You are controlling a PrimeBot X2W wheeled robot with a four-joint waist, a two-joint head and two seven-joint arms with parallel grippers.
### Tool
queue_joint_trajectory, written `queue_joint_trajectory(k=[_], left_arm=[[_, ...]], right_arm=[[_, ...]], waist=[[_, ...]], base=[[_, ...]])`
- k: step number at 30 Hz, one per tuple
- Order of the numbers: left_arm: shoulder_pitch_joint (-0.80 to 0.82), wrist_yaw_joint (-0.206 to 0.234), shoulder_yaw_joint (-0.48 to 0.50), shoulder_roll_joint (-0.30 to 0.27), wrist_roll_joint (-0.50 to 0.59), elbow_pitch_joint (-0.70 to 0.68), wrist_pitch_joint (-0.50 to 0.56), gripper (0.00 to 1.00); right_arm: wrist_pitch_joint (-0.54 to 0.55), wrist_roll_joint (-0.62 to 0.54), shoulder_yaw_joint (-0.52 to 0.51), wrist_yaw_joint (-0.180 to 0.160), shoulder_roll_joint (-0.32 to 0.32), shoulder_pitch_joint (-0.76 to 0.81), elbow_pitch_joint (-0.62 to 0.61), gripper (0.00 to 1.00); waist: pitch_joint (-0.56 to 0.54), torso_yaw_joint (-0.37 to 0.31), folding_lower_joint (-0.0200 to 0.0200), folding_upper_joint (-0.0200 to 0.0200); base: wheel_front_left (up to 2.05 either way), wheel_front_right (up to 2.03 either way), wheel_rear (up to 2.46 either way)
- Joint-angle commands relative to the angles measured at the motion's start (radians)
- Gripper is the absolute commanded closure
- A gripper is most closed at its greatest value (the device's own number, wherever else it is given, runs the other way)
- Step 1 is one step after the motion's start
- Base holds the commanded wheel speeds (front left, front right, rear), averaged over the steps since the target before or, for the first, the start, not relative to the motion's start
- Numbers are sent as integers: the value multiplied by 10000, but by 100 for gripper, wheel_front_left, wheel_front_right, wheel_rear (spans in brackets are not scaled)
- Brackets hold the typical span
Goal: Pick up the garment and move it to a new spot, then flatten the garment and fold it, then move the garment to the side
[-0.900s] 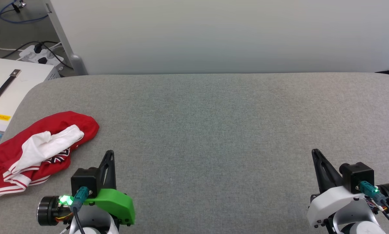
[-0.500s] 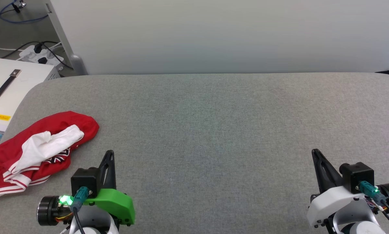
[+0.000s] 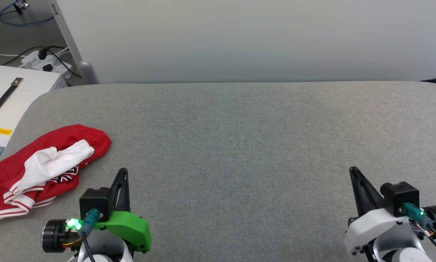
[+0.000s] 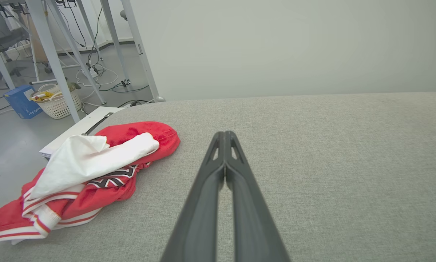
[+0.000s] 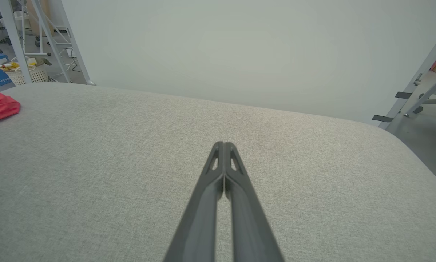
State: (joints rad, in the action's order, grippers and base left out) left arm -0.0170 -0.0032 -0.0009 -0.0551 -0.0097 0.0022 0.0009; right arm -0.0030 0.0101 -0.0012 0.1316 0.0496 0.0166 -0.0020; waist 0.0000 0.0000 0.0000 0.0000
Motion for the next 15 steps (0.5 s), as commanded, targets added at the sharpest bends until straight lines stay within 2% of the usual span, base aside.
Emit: queue_joint_trajectory(k=[1, 8, 9, 15], left_arm=[[170, 32, 9, 49, 97, -22, -9, 100], [170, 32, 9, 49, 97, -22, -9, 100], [-3, 0, 0, 0, -5, 0, -4, 0], [-8, 43, -18, -1, -25, 3, -48, 0]], right_arm=[[30, -101, 12, -9, 6, -166, 20, 100], [30, -101, 12, -9, 6, -166, 20, 100], [-5, 6, -4, 0, 0, 2, 1, 0], [-47, 46, -29, 0, -2, 2, 9, 0]], waist=[[0, 0, 0, 0], [0, 0, 0, 0], [1, 0, 0, 0], [6, -2, 0, 0]], base=[[0, 0, 0], [0, 0, 0], [0, 0, 0], [0, 0, 0]])
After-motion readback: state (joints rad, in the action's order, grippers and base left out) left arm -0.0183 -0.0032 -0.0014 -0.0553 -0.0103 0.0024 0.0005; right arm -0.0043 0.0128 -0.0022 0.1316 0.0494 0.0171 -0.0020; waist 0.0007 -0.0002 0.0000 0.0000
